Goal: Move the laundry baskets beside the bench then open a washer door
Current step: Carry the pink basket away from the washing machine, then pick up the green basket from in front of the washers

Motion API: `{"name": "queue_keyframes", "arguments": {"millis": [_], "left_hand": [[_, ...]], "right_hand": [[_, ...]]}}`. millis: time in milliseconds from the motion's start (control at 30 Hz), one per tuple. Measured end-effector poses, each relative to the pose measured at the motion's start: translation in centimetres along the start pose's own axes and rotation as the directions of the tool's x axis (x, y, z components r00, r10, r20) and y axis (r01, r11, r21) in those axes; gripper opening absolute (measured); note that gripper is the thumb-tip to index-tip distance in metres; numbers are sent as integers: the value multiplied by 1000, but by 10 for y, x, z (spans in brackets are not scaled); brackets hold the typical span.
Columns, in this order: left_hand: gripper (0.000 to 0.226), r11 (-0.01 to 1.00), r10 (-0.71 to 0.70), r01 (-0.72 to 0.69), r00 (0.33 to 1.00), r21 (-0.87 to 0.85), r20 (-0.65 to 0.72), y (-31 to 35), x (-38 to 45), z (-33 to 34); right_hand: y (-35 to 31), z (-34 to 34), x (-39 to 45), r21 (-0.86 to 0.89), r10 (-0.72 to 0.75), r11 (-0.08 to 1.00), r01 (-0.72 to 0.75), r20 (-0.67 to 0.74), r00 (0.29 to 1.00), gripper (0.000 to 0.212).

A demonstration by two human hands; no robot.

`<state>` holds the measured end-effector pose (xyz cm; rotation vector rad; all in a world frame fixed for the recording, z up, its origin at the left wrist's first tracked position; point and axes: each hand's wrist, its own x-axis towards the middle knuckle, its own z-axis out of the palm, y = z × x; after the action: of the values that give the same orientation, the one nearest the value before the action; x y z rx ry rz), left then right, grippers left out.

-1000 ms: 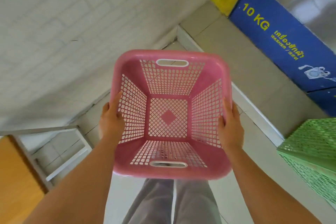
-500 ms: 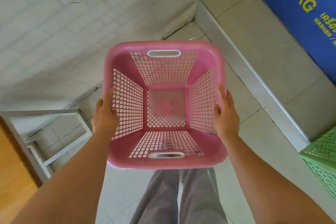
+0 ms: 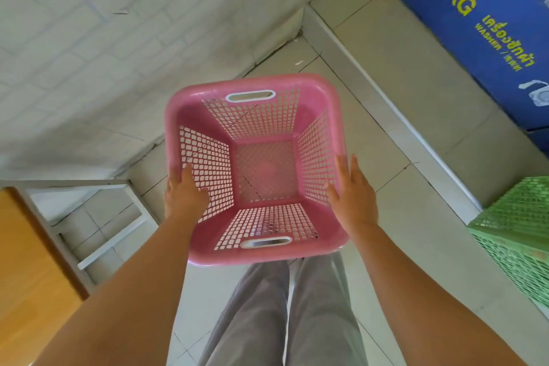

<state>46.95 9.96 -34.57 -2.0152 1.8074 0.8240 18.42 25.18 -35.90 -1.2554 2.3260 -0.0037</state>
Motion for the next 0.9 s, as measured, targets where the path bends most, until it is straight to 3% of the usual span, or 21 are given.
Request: {"name": "queue_keyframes", "arguments": {"millis": [100,467,700,900], "left_hand": [[63,985,128,-128,992,115,13,14,-19,-12],[52,860,462,-453,887,234,18,112,-132,-26],[45,755,632,-629,774,184,53,202,-244,21],[51,697,693,-706,708,123,135,276,-347,81]], "right_hand": [[4,-16,-26,4,52,999,-52,12,999,69],[78,-90,-152,160,280,949,-271,-37,959,65],[174,-128,-232,245,391,903,-353,-127,912,63],[276,-151,-314,319,516,838,-443,-195,834,60]]}}
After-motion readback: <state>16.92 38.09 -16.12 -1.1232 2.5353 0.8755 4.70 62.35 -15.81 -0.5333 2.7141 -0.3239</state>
